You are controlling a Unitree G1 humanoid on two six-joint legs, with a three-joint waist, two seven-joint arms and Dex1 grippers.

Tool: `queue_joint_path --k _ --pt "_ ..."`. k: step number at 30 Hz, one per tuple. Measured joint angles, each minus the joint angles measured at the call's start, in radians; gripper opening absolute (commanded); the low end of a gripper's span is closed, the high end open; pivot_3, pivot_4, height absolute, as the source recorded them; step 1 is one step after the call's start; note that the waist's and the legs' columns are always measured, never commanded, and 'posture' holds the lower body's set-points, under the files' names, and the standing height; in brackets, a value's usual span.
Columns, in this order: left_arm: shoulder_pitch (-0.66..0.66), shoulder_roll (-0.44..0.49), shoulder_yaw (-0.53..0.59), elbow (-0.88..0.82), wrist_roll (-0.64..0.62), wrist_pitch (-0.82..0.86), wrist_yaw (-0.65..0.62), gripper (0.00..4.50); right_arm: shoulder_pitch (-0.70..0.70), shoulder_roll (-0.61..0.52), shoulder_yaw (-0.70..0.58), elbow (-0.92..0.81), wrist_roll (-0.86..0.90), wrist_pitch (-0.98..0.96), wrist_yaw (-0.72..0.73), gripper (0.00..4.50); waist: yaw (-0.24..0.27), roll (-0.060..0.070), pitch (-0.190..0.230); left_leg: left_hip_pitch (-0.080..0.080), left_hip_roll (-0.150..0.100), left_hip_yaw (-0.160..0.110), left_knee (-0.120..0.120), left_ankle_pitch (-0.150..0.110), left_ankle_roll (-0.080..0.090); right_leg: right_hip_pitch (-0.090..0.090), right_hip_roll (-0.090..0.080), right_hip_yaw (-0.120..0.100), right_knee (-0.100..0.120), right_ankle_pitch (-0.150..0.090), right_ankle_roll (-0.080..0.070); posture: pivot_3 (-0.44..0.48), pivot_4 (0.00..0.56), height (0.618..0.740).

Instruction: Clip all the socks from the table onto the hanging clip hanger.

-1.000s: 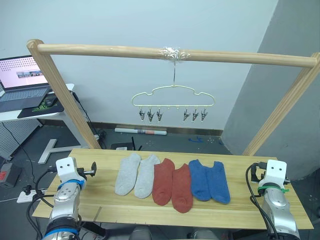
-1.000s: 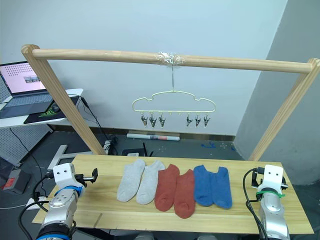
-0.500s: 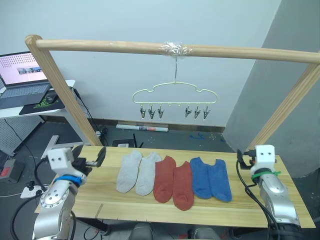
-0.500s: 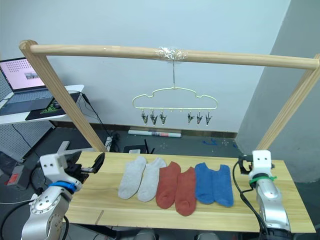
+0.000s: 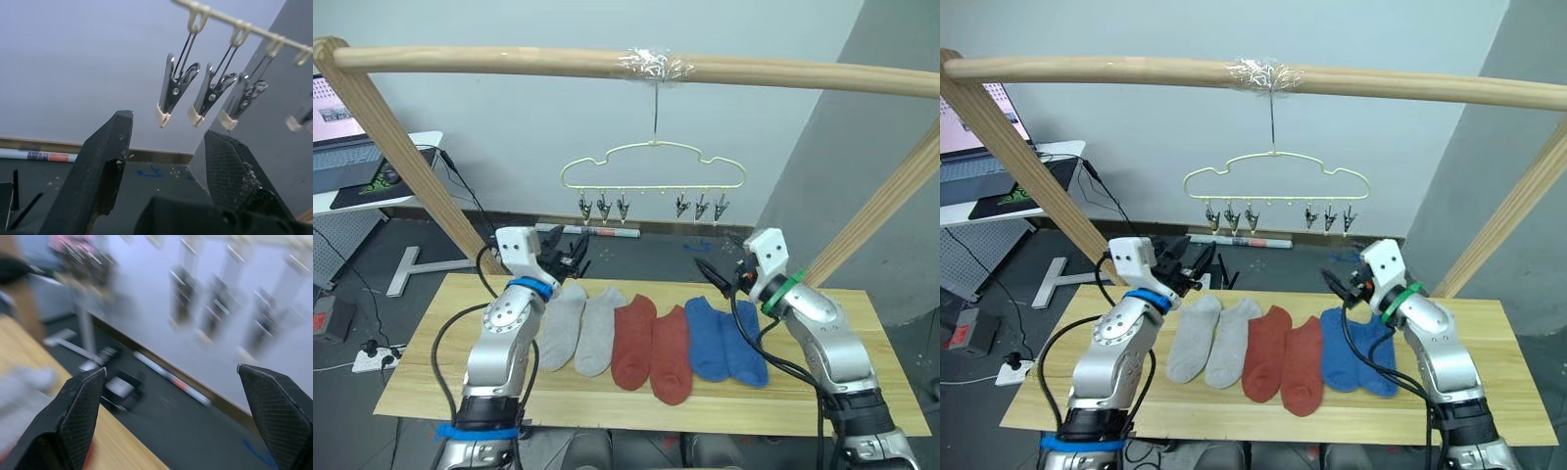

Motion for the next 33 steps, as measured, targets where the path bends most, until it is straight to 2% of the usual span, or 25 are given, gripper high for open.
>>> queue_joint_path --k 10,18,33 --pt "-0.091 -0.053 0.008 0.062 0.054 -0.045 0.083 2.67 -0.102 0.017 0.085 -0.091 0.078 0.094 0.092 4.50 0.000 -0.006 0.020 -0.002 0.000 -0.002 0.001 0.000 0.000 -0.001 -0.001 -0.003 0.000 0.000 0.000 0.085 0.192 0.740" --pt "-0.172 -0.089 0.014 0.142 0.066 -0.074 0.105 2.67 -0.188 0.008 0.086 -0.083 0.089 0.104 0.118 4.50 0.000 -0.006 0.029 -0.010 0.000 -0.005 0.002 0.000 0.000 -0.006 -0.001 -0.006 0.000 0.001 0.001 0.079 0.196 0.740" --pt "-0.226 -0.093 0.024 0.190 0.079 -0.112 0.131 2.67 -0.189 0.025 0.085 -0.083 0.092 0.124 0.103 4.50 0.000 -0.005 0.032 -0.014 0.000 -0.008 0.002 0.000 0.000 -0.008 -0.001 -0.010 0.000 0.001 0.001 0.077 0.201 0.740"
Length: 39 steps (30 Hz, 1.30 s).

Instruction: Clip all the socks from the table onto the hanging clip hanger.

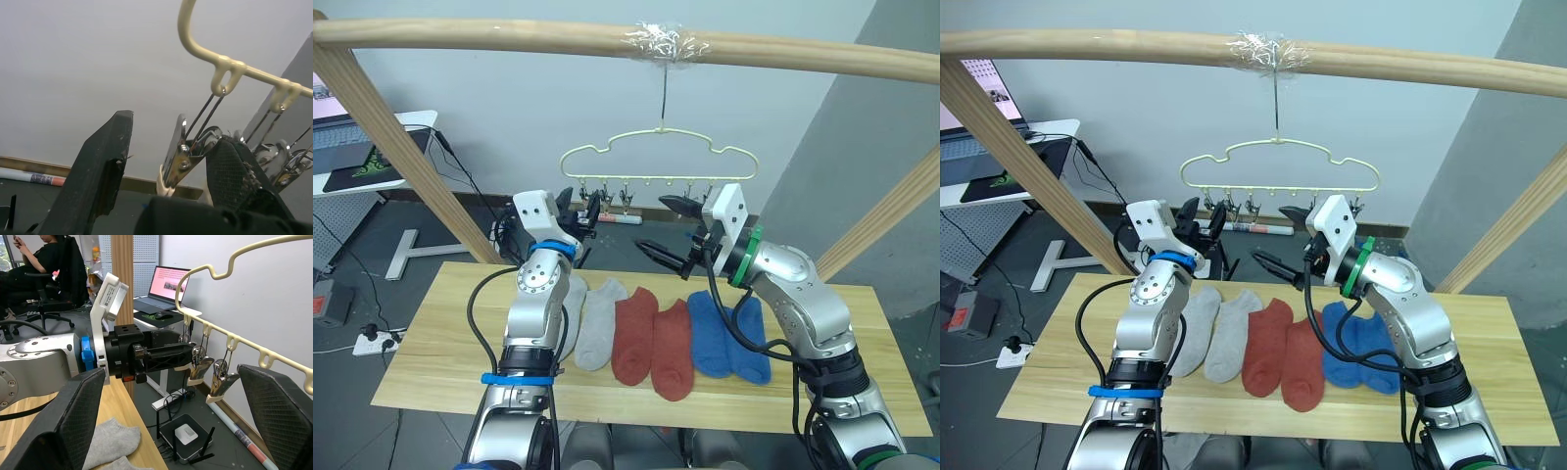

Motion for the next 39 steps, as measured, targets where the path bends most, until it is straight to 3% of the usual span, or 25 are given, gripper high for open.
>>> queue_joint_path --k 26,34,36,39 --pt "-0.028 -0.032 -0.003 -0.007 -0.014 0.000 0.013 2.67 -0.014 0.000 0.000 0.016 -0.002 -0.002 0.000 4.50 0.000 0.000 0.004 0.000 0.000 -0.001 0.000 0.000 0.000 0.000 0.000 -0.001 0.000 0.000 0.000 0.079 0.198 0.740" --pt "-0.028 -0.041 -0.002 -0.012 -0.030 -0.012 -0.005 0.43 -0.013 0.003 0.000 0.018 -0.002 -0.002 -0.007 4.50 0.000 -0.001 0.006 -0.001 0.000 -0.001 0.000 0.000 0.000 0.000 0.000 -0.001 0.000 0.000 0.000 0.078 0.196 0.740" --pt "-0.028 -0.042 -0.002 -0.014 -0.032 -0.012 -0.007 0.15 -0.012 0.007 -0.002 0.018 -0.001 -0.002 -0.010 4.50 0.000 -0.001 0.006 -0.001 0.000 -0.001 0.000 0.000 0.000 0.000 0.000 -0.001 0.000 0.000 0.000 0.081 0.196 0.740" --pt "-0.028 -0.043 -0.002 -0.029 -0.033 -0.012 -0.009 0.09 -0.002 0.005 -0.005 0.018 -0.001 -0.002 -0.015 4.50 0.000 -0.001 0.006 -0.001 0.000 -0.001 0.000 0.000 0.000 0.000 0.000 -0.001 -0.001 0.000 0.000 0.083 0.193 0.740"
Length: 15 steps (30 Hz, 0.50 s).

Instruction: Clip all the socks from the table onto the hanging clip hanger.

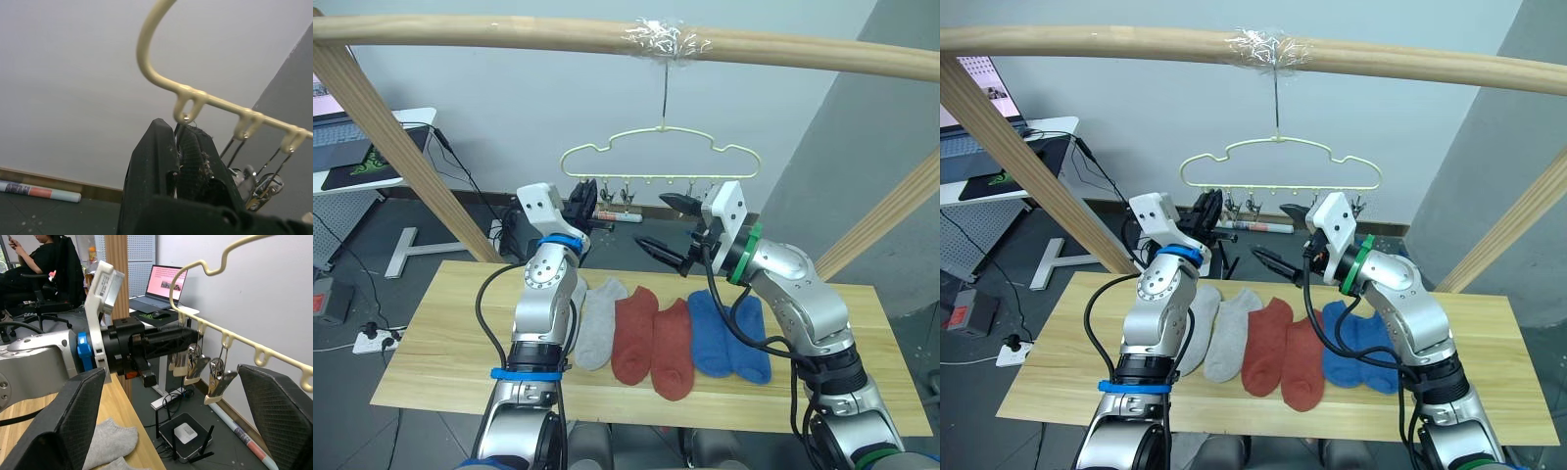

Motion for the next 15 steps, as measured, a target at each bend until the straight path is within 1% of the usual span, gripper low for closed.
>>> queue_joint_path --k 4,11,13,15 --pt "0.001 0.001 -0.003 -0.003 0.001 0.000 -0.001 0.09 0.051 -0.020 -0.007 -0.007 -0.002 0.001 -0.008 4.50 0.002 0.000 0.000 0.000 0.000 -0.001 0.000 0.000 0.000 0.000 0.000 -0.001 0.000 0.000 0.000 0.094 0.194 0.740" --pt "0.015 0.010 -0.008 -0.004 0.008 0.001 -0.003 0.09 0.271 -0.069 -0.021 -0.015 -0.049 -0.023 -0.051 4.50 0.002 -0.001 0.003 -0.001 0.000 -0.001 0.000 0.000 0.000 0.000 0.000 -0.001 -0.001 0.000 0.000 0.109 0.203 0.740" --pt "0.024 0.008 -0.015 -0.010 0.007 0.001 -0.006 0.09 0.354 -0.080 -0.035 -0.033 -0.120 0.004 -0.146 4.50 0.002 -0.001 0.004 0.000 0.000 -0.001 0.000 0.000 0.000 0.000 0.000 -0.001 -0.001 0.000 0.000 0.109 0.206 0.740" --pt "0.033 0.012 -0.010 -0.018 0.007 0.001 -0.010 0.09 0.428 -0.077 -0.065 -0.021 -0.171 0.077 -0.246 4.50 0.002 -0.002 0.006 -0.001 0.000 -0.001 0.000 0.000 0.000 0.000 0.000 -0.001 -0.001 0.000 0.000 0.109 0.206 0.740"
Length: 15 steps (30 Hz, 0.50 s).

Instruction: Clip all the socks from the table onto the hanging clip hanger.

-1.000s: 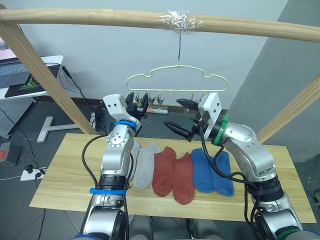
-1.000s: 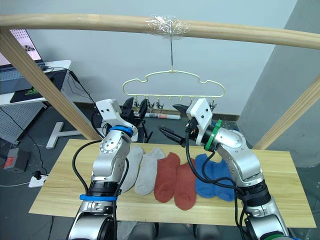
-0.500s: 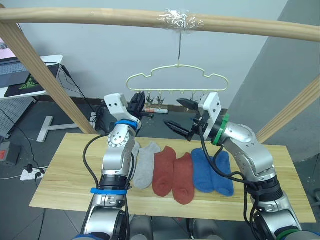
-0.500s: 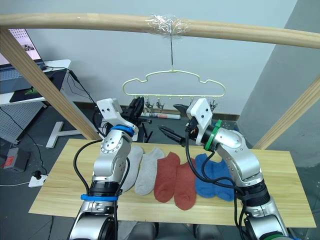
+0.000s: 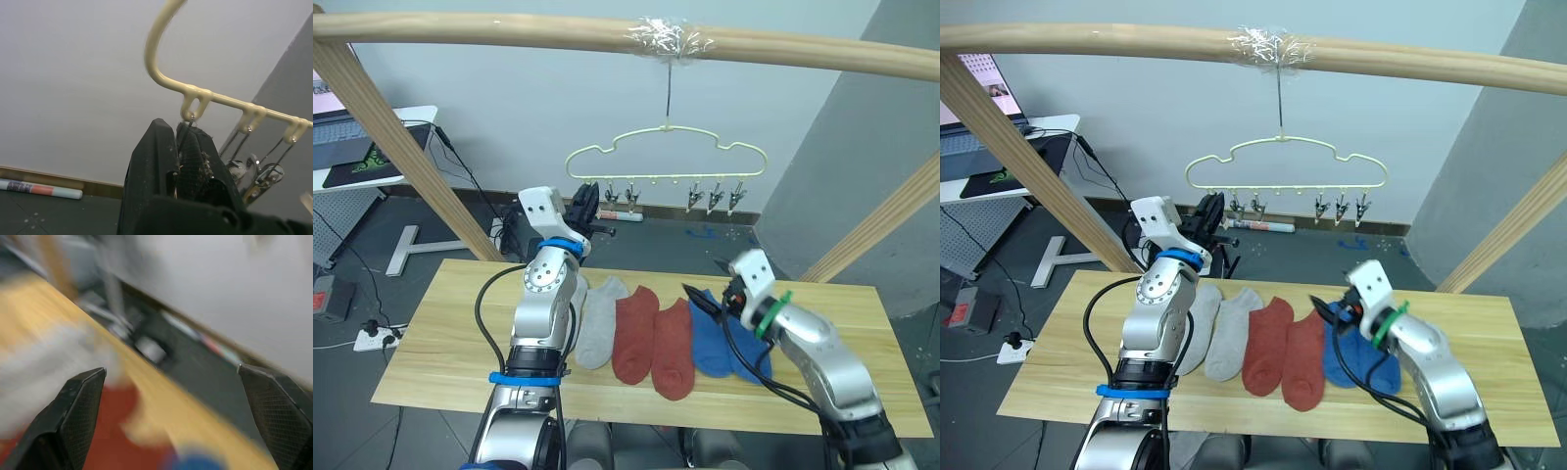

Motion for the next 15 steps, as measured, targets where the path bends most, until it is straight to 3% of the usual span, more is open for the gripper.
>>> queue_joint_path --k 7,15 --pt "0.015 -0.010 -0.006 -0.022 0.000 0.007 0.003 0.09 0.032 0.079 -0.095 0.130 -0.061 0.115 -0.197 4.50 -0.005 -0.001 0.006 0.001 0.000 0.001 0.000 0.000 0.000 0.000 0.000 0.001 0.000 0.000 0.000 0.123 0.217 0.740" --pt "0.015 -0.007 -0.002 -0.030 0.000 0.011 0.009 0.09 0.034 0.149 -0.131 0.213 -0.044 0.186 -0.232 4.50 -0.005 0.001 0.013 0.000 0.000 0.001 0.000 0.000 0.000 0.000 0.000 0.001 0.000 0.000 0.000 0.135 0.226 0.740"
